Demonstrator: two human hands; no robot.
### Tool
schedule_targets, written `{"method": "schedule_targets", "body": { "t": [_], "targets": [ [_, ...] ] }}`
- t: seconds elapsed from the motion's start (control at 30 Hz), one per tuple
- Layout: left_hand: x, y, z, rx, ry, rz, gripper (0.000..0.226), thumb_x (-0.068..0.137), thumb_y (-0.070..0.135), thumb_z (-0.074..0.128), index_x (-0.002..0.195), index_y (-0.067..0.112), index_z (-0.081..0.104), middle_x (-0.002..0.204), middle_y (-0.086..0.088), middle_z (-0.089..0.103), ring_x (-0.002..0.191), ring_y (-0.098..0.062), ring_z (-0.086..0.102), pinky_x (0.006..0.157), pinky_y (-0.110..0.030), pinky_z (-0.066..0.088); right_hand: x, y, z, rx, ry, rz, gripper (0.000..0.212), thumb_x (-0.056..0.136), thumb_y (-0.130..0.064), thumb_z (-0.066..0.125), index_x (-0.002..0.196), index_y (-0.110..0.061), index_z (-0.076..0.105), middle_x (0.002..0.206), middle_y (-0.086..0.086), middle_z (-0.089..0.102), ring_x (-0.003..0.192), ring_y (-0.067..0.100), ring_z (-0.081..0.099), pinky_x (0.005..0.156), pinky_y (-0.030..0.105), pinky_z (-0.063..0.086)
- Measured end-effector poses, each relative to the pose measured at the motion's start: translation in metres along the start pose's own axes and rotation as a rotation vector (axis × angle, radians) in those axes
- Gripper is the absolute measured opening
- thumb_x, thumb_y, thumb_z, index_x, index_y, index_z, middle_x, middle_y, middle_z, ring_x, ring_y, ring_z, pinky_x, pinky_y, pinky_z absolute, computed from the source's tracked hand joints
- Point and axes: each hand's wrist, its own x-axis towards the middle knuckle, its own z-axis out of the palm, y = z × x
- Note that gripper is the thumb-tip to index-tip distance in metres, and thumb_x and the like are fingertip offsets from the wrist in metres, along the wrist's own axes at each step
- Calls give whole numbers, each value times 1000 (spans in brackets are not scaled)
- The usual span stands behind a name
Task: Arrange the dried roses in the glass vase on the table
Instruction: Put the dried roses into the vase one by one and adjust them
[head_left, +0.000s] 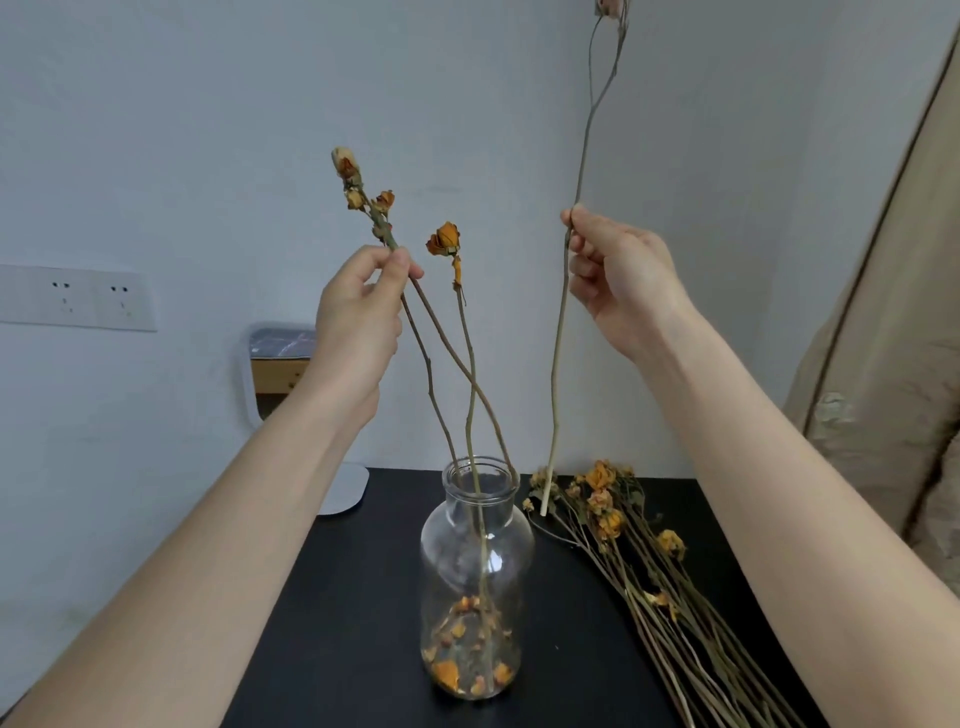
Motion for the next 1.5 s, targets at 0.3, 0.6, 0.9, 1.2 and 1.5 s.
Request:
{"method": "schedule_targets", "body": {
  "t": [0.3, 0.6, 0.9, 1.2, 1.5],
  "targets": [
    [-13, -6, 4, 176, -62, 84, 23, 96, 33, 44, 76, 28, 55, 49, 10, 54, 64, -5, 61, 60, -40, 45, 6, 0, 1, 16, 7, -23, 16, 91, -15, 56, 78, -13, 64, 56, -8, 48, 42, 3, 35, 39, 14, 30],
    [-37, -58, 9, 355, -195, 1, 17, 91, 31, 53, 83, 25, 67, 56, 4, 51, 60, -14, 47, 66, -29, 40, 7, 11, 6, -11, 57, -32, 15, 91, -17, 57, 79, -15, 66, 62, -7, 48, 44, 3, 38, 42, 14, 34],
    [-65, -77, -10, 496, -197, 7, 17, 79, 38, 66, 84, 25, 75, 41, 9, 45, 46, -7, 48, 59, -23, 47, 1, 28, 2, -27, 88, -5, 14, 91, -16, 56, 81, -14, 65, 64, -7, 47, 45, 3, 38, 44, 14, 35],
    [-117, -109, -19, 333, -152, -163, 55, 54, 68, 62, 99, 39, 49, 98, 15, 53, 91, 3, 52, 68, -11, 39, 2, 25, 5, 65, 106, -38, 16, 93, -16, 55, 80, -15, 65, 61, -8, 47, 43, 2, 38, 45, 14, 33],
    [-111, -126, 23, 511, -172, -195, 72, 53, 68, 71, 107, 26, 47, 105, 11, 44, 107, -12, 42, 92, -42, 47, 2, 30, 7, 33, 111, -60, 18, 94, -16, 52, 80, -15, 64, 64, -6, 46, 43, 2, 37, 46, 14, 31]
  ]
}}
